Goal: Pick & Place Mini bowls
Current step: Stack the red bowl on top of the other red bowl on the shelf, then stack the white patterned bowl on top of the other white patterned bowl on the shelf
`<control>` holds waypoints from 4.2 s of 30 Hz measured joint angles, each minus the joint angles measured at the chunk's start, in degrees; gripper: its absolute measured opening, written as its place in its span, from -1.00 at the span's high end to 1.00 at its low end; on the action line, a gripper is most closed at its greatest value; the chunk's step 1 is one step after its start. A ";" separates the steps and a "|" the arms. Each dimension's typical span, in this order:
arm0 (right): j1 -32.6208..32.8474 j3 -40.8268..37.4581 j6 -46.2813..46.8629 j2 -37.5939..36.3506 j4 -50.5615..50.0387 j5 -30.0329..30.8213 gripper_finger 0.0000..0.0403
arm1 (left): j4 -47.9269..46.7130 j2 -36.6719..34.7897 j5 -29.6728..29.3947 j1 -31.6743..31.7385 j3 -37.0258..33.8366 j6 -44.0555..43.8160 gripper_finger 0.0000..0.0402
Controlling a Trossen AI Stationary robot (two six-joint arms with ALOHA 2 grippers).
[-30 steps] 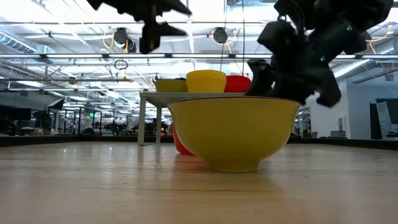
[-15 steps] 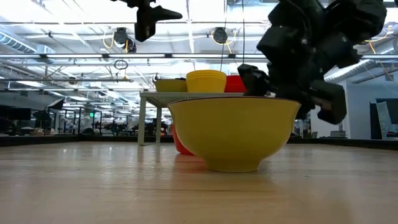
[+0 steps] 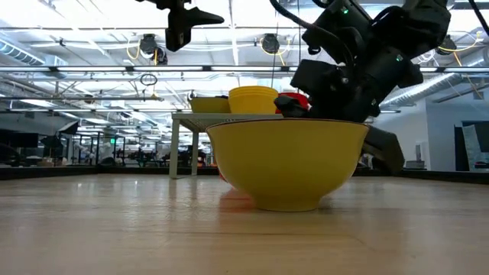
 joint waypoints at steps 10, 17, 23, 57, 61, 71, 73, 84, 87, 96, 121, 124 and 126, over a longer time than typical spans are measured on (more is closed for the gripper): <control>0.02 0.00 7.78 -0.86 -4.54 0.03 0.91 | -0.02 0.00 0.05 -0.03 0.00 0.28 0.06; 0.91 -0.07 8.56 -6.86 -7.59 1.60 0.98 | -0.05 0.00 0.49 -0.22 0.00 0.34 0.06; 1.87 -0.11 6.12 -22.73 -12.98 12.74 0.99 | -0.09 0.00 0.52 -0.35 0.00 0.05 0.06; -42.64 12.80 4.08 -20.30 -6.32 11.74 1.00 | 5.98 0.00 0.48 1.12 0.00 3.65 0.06; -43.66 14.37 3.50 -17.00 -6.40 11.68 1.00 | 5.90 0.00 0.48 1.42 0.00 4.12 0.06; -44.31 16.00 1.35 -15.77 -5.93 9.44 1.00 | 5.09 0.00 0.55 1.40 0.00 6.37 0.06; -44.42 16.06 1.45 -15.90 -5.14 5.35 1.00 | 5.10 0.00 0.55 1.40 0.00 6.95 0.06; -44.72 15.96 8.25 -15.30 -8.18 -2.94 1.00 | 3.57 0.00 0.61 1.40 0.00 6.75 0.06; -44.74 15.96 8.60 -16.28 -12.10 -2.87 1.00 | 2.24 0.01 0.63 1.40 0.00 5.97 0.06; -43.40 15.98 8.67 -18.13 -17.67 -3.03 0.99 | 0.82 0.02 0.63 1.40 0.00 6.46 0.06; -42.74 15.96 10.09 -18.41 -11.53 -3.00 0.21 | 0.83 0.00 0.61 1.40 0.00 6.43 0.06; -41.50 15.88 10.02 -20.64 -11.22 -3.03 0.18 | 0.50 0.02 0.62 1.40 0.00 6.43 0.06; -40.25 15.96 10.34 -22.68 -12.76 -3.00 0.18 | -0.80 0.02 1.04 1.40 0.00 6.87 0.06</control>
